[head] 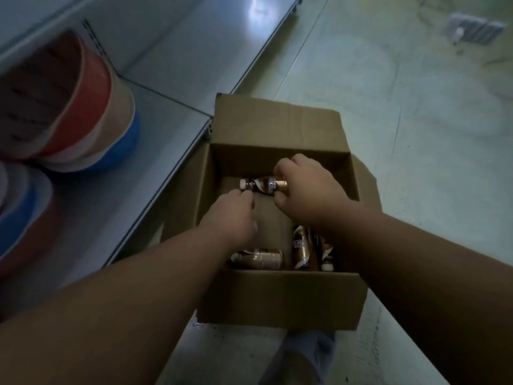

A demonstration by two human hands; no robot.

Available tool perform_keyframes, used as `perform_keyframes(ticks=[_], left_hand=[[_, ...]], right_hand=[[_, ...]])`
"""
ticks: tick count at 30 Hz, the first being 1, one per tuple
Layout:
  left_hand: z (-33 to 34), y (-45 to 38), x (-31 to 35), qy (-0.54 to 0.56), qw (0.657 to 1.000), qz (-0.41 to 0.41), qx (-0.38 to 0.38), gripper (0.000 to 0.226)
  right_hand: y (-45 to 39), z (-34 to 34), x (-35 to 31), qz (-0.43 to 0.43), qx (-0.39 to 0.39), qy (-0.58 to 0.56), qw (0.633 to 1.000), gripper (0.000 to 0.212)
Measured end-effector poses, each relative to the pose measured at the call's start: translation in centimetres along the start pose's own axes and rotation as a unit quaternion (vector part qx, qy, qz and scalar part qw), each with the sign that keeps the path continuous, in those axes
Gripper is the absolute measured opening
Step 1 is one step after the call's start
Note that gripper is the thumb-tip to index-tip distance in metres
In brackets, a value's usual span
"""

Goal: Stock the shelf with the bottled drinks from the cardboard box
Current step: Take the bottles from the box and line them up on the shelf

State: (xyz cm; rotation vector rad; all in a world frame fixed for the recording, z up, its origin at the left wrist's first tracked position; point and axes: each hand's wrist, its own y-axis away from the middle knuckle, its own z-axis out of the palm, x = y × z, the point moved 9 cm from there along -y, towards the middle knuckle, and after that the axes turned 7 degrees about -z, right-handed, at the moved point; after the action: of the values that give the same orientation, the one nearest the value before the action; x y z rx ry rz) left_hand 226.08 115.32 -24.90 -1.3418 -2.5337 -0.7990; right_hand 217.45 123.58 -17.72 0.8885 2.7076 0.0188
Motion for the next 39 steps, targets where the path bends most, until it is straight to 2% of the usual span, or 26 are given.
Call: perform_keyframes(ticks=[4, 8, 12, 15, 18, 20, 27, 29, 33, 35, 39], left_hand=[[4.2, -5.1, -2.2, 0.001, 0.999, -0.038, -0.038, 0.033], [8.7, -7.9, -4.6, 0.005, 0.993, -0.076, -0.088, 0.035], [12.9, -8.1, -6.2, -0.026, 0.982, -0.071, -0.171, 0.037], [15.5, -7.2, -7.0, -0.085, 0.964, -0.052, -0.245, 0.038], [17.1, -6.2, -8.1, -0.127, 0.939, -0.061, -0.313, 0.044], [17.8, -5.7, -8.3, -0.148, 0.926, -0.061, -0.341, 0.047], [19.9, -4.4, -7.6, -0.170, 0.914, -0.010, -0.367, 0.060], [18.4, -4.2, -7.0, -0.130, 0.925, -0.020, -0.356, 0.055], [11.4, -4.0, -5.3, -0.070, 0.959, -0.054, -0.268, 0.056], [6.4, -3.5, -4.4, -0.028, 0.977, -0.062, -0.203, 0.061], [-5.0, -0.7, -3.5, 0.028, 0.991, -0.088, -0.095, 0.053]], right_hand=[[-3.4, 7.8, 4.1, 0.005, -0.074, 0.002, 0.997, 0.041], [-6.0, 14.3, 6.7, 0.019, -0.107, -0.004, 0.994, 0.052], [-8.9, 18.7, 7.9, 0.000, -0.143, 0.039, 0.989, 0.059], [-9.8, 20.7, 9.1, 0.017, -0.155, 0.098, 0.983, 0.064], [-9.5, 21.0, 8.3, 0.009, -0.109, 0.185, 0.977, 0.058], [-9.1, 21.7, 7.9, -0.001, -0.120, 0.207, 0.971, 0.047], [-7.2, 24.8, 7.8, 0.051, -0.217, 0.046, 0.974, 0.062], [-6.1, 23.5, 7.9, 0.064, -0.233, 0.043, 0.969, 0.068], [-5.3, 17.1, 6.6, 0.072, -0.215, 0.047, 0.973, 0.066], [-5.6, 12.5, 5.5, 0.066, -0.192, 0.026, 0.979, 0.064], [-6.1, 1.4, 1.9, 0.062, -0.128, -0.028, 0.989, 0.055]])
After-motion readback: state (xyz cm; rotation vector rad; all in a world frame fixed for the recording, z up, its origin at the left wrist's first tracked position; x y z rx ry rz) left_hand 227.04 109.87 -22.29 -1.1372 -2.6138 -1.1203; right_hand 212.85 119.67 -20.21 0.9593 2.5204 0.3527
